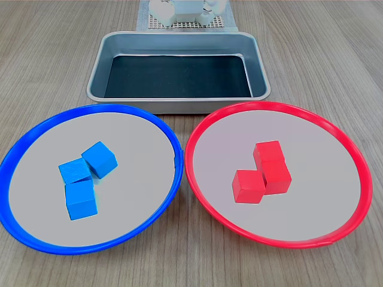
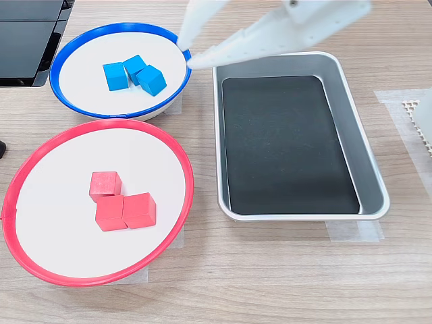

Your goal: Relocate any blue block in the red dish to the blue dish, correcting any misplacements.

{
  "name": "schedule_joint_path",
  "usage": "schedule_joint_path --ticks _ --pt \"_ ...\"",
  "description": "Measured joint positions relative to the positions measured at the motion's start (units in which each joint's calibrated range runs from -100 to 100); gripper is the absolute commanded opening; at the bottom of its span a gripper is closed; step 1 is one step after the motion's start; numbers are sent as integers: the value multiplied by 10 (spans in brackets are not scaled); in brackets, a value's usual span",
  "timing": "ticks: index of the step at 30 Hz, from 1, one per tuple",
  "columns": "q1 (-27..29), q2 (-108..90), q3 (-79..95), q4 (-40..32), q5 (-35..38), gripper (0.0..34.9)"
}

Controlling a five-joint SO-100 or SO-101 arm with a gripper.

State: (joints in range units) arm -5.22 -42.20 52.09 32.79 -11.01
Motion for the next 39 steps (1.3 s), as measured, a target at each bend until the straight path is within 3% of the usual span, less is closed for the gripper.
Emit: schedule_joint_path --ticks 16,30,39 --pt "-19 -419 315 111 54 0" --pt "-11 -526 383 196 104 0" --pt "17 -564 431 207 115 0"
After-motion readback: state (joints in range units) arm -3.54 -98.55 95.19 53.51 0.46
